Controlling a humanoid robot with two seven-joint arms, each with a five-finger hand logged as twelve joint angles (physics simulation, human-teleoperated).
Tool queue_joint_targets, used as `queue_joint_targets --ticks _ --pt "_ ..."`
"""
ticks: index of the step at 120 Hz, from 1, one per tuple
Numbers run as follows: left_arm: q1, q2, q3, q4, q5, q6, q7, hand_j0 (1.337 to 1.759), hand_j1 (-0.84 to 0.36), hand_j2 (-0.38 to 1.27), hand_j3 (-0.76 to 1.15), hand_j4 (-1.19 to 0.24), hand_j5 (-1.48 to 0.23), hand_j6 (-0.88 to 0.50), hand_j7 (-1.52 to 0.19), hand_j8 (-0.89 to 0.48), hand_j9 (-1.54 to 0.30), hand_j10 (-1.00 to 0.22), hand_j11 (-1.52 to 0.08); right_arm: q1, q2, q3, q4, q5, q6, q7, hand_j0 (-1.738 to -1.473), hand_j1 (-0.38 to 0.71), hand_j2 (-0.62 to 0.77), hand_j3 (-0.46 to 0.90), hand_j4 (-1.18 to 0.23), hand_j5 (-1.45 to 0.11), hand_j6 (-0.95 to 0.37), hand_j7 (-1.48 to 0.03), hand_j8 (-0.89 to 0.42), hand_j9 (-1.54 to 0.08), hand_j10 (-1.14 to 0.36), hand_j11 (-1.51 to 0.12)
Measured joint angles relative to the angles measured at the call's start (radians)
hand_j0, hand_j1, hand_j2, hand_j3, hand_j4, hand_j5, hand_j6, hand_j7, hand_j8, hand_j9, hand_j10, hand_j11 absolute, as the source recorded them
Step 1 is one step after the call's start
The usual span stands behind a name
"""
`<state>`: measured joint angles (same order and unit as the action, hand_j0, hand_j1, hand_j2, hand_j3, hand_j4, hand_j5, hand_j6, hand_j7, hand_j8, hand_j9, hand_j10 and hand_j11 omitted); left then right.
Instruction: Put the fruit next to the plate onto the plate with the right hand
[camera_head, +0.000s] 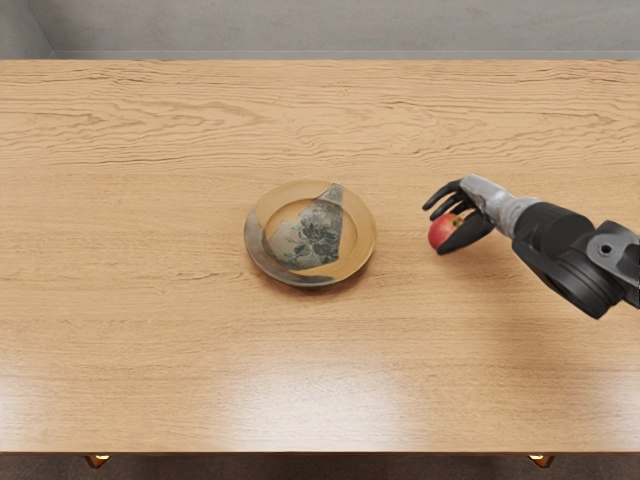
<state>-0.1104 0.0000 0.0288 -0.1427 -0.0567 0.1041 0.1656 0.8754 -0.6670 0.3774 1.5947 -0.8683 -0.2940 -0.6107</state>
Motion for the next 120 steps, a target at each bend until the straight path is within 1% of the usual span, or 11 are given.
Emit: queue_joint_targets --ticks 53,69,90,120 --pt "0.000 0.000 0.000 0.000 0.000 0.000 0.000 1.658 0.34 0.00 0.00 -0.01 -0.01 -0.01 -0.01 -0.01 -0.01 -0.01 -0.01 0.054 0.094 0.006 0.002 -0.003 -0.006 0.000 -1.658 0.24 0.12 0.00 -0.55 -0.72 -0.56 -0.72 -0.42 -0.72 -0.50 -0.72" --pt "0.000 0.000 0.000 0.000 0.000 0.000 0.000 1.658 0.34 0.00 0.00 -0.01 -0.01 -0.01 -0.01 -0.01 -0.01 -0.01 -0.01 0.069 0.127 0.007 0.002 -0.002 -0.010 0.000 -1.658 0.24 0.14 0.00 -0.55 -0.73 -0.55 -0.72 -0.43 -0.72 -0.51 -0.72" --pt "0.000 0.000 0.000 0.000 0.000 0.000 0.000 1.658 0.34 0.00 0.00 -0.01 -0.01 -0.01 -0.01 -0.01 -0.01 -0.01 -0.01 0.086 0.166 0.007 0.000 -0.006 -0.011 0.000 -1.658 0.24 0.12 0.00 -0.55 -0.72 -0.55 -0.72 -0.43 -0.72 -0.51 -0.72" --pt "0.000 0.000 0.000 0.000 0.000 0.000 0.000 1.658 0.34 0.00 0.00 -0.01 -0.01 -0.01 -0.01 -0.01 -0.01 -0.01 -0.01 0.105 0.233 0.006 -0.006 -0.011 -0.023 0.000 -1.658 0.24 0.14 0.00 -0.55 -0.73 -0.55 -0.72 -0.44 -0.72 -0.52 -0.72"
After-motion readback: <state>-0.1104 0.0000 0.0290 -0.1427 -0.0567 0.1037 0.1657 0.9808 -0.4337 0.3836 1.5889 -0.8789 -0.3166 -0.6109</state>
